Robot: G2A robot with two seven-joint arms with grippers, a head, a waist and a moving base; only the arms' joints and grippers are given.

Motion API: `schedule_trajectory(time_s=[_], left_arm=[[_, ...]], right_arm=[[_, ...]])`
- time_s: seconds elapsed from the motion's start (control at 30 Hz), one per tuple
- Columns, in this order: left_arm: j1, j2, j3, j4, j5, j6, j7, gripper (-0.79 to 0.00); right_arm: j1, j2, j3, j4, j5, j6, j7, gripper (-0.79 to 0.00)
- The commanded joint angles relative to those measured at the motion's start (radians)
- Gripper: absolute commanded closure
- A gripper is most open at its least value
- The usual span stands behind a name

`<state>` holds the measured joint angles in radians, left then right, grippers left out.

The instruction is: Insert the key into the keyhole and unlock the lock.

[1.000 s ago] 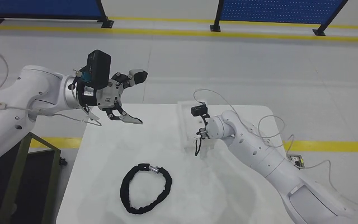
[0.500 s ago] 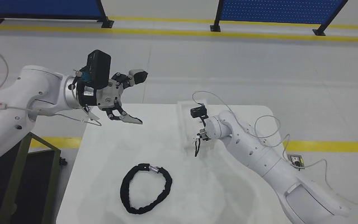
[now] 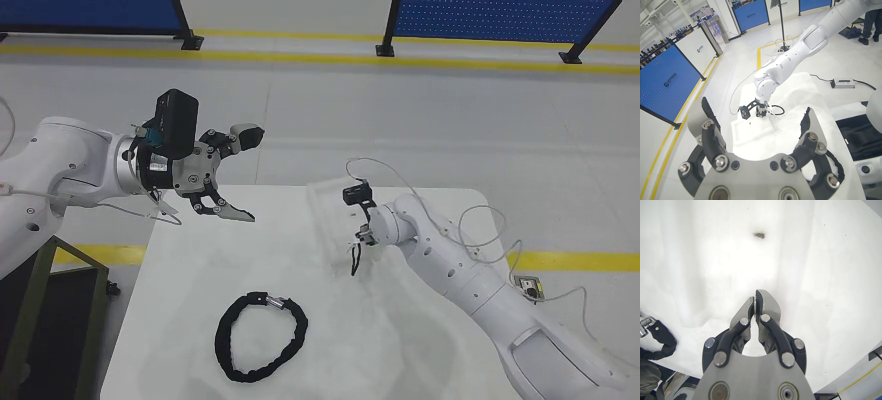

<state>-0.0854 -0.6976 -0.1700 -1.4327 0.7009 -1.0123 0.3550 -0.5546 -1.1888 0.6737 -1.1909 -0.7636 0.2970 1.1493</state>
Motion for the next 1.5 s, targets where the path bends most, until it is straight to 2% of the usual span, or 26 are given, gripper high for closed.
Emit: schedule_trajectory(time_s=[0.0, 0.23, 0.4, 0.67, 0.93, 1.13, 1.47], left_arm=[[0.0, 0.0, 0.0, 0.0, 0.0, 0.0, -0.001, -0.785], [0.0, 0.0, 0.0, 0.0, 0.0, 0.0, -0.001, -0.785], [0.0, 0.0, 0.0, 0.0, 0.0, 0.0, -0.001, -0.785], [0.0, 0.0, 0.0, 0.0, 0.0, 0.0, -0.001, -0.785], [0.0, 0.0, 0.0, 0.0, 0.0, 0.0, -0.001, -0.785], [0.0, 0.0, 0.0, 0.0, 0.0, 0.0, -0.001, -0.785], [0.0, 0.0, 0.0, 0.0, 0.0, 0.0, -0.001, -0.785]], right_arm=[[-0.013, 0.009, 0.017, -0.037, -0.025, 0.008, 0.014, 0.0], [-0.064, 0.038, 0.041, -0.174, -0.209, 0.056, 0.084, 0.0], [-0.088, 0.039, 0.016, -0.223, -0.343, 0.089, 0.154, 0.0], [-0.063, -0.008, -0.07, -0.14, -0.478, 0.134, 0.214, 0.0], [-0.022, -0.065, -0.147, -0.064, -0.556, 0.061, 0.266, 0.0], [-0.023, -0.079, -0.057, -0.088, -0.436, 0.053, 0.189, 0.0], [-0.141, -0.038, 0.228, -0.178, -0.211, 0.092, 0.051, 0.0]])
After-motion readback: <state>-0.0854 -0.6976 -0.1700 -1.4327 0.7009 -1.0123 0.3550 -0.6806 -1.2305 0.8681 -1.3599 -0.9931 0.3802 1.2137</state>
